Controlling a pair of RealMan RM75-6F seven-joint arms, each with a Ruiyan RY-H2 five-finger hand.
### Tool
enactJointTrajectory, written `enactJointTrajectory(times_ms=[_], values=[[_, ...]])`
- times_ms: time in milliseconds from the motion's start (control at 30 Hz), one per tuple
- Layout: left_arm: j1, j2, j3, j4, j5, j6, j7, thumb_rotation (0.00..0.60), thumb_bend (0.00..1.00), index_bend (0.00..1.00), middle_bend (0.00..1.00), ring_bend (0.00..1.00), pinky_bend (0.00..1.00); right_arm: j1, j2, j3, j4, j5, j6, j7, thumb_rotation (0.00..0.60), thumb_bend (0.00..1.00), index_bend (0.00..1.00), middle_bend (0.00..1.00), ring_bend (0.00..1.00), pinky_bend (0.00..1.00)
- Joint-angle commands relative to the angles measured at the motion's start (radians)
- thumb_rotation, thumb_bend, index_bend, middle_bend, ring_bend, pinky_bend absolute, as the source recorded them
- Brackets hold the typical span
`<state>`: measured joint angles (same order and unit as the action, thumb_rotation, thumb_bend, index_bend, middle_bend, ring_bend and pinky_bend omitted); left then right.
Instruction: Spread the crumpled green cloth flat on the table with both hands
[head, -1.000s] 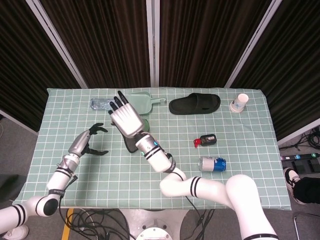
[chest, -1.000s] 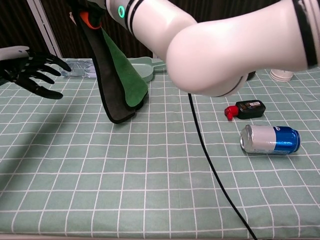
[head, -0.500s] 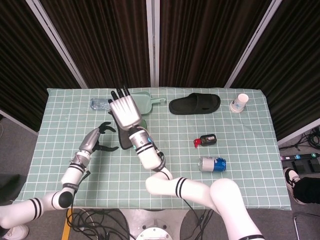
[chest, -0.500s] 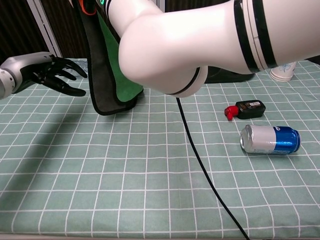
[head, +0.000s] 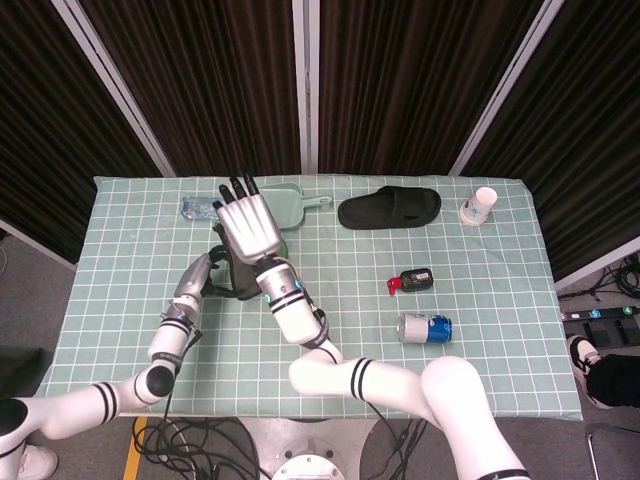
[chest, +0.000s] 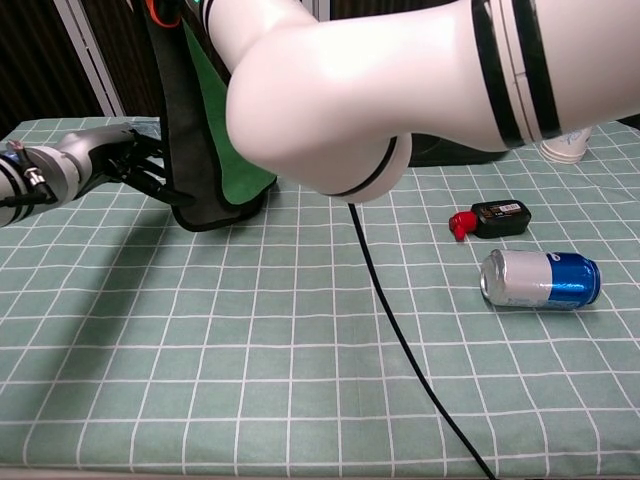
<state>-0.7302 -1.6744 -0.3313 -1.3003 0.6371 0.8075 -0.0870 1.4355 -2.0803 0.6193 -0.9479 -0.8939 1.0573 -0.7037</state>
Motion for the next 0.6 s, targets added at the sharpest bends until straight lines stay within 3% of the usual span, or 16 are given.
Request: enactJointTrajectory(times_ms=[33,300,600], values=[[0.005,-0.011,-0.016,0.010,-0.012,0.002,-0.017,0.600,0.05,0.58,0.27,0.20,0.25,-0.026,0.016,-0.018,-0.044,0.002,0.020,0.000,0.599,0.53,0.74,0.27,0.16,0.07],[0.024,-0.020,-0.022,0.018,0.005,-0.009,-0.041,0.600,0.20,0.67,0.32,0.22,0.25,-0.067,0.050,-0.038,-0.111,0.012,0.038,-0.002,0.600,0.53,0.74,0.27,0.15,0.07],[0.056,-0.016,-0.015,0.001,0.103,-0.007,-0.093,0.600,0.49,0.82,0.41,0.25,0.25,-0.157,0.116,-0.072,-0.244,0.012,0.067,0.044,0.600,0.53,0.74,0.27,0.15,0.07]])
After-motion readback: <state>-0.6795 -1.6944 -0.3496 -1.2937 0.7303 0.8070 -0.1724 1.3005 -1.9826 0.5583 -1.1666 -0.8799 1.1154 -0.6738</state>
